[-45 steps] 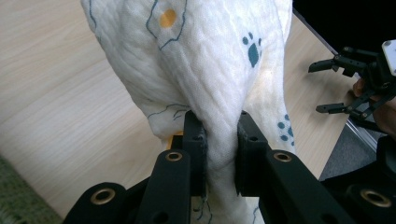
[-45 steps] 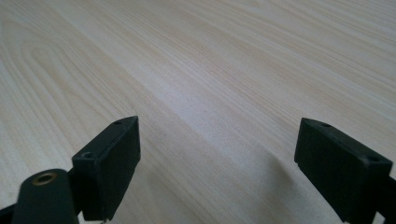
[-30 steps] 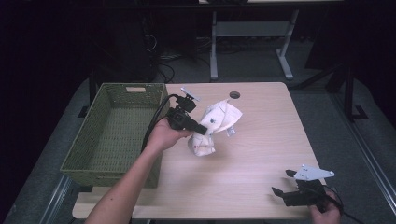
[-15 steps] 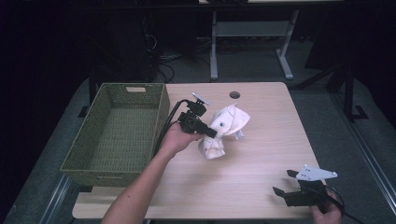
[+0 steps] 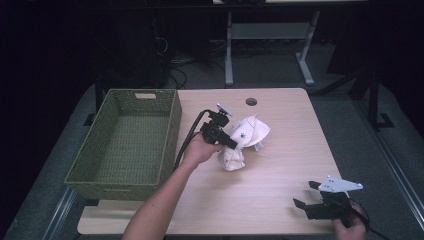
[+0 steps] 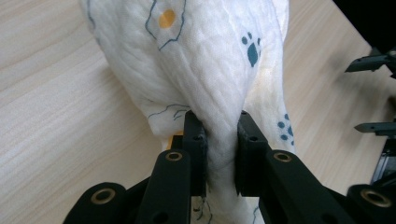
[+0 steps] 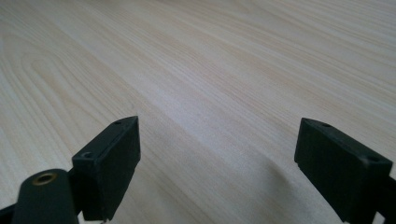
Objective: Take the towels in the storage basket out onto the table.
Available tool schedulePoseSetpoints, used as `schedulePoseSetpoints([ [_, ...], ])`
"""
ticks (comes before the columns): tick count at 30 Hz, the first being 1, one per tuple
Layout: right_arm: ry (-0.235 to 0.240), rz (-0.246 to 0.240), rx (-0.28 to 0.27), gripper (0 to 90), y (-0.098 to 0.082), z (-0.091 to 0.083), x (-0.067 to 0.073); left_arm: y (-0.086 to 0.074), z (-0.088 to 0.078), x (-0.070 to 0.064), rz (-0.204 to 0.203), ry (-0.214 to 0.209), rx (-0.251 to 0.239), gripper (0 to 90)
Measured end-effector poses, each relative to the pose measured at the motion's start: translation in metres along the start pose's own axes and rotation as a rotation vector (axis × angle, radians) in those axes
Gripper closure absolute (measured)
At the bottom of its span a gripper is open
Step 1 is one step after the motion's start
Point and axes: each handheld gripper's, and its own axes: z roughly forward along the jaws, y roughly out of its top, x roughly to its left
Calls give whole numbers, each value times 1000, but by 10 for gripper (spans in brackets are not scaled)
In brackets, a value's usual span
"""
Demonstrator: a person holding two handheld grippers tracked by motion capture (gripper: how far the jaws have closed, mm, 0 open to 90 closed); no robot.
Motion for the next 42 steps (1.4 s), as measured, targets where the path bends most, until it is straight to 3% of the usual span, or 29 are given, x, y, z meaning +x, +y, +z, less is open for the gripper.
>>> schedulePoseSetpoints([
  [5, 1, 3, 8, 140, 0, 3, 0, 0, 12, 7, -17, 20, 5, 775],
  [10, -1, 3, 13, 140, 1, 4, 0, 1, 20, 8, -25, 13, 10, 774],
  [17, -5, 15, 10, 140, -1, 3, -2, -1, 33, 9, -34, 36, 15, 766],
  [23, -5, 15, 13, 140, -1, 5, -1, -10, 50, 11, -74, 25, 9, 723],
  [35, -3, 12, 17, 140, 0, 6, -1, -13, 64, 3, -63, -30, 23, 644],
  [42, -4, 11, 17, 140, 0, 6, 0, -16, 62, -2, -35, -23, 7, 572],
])
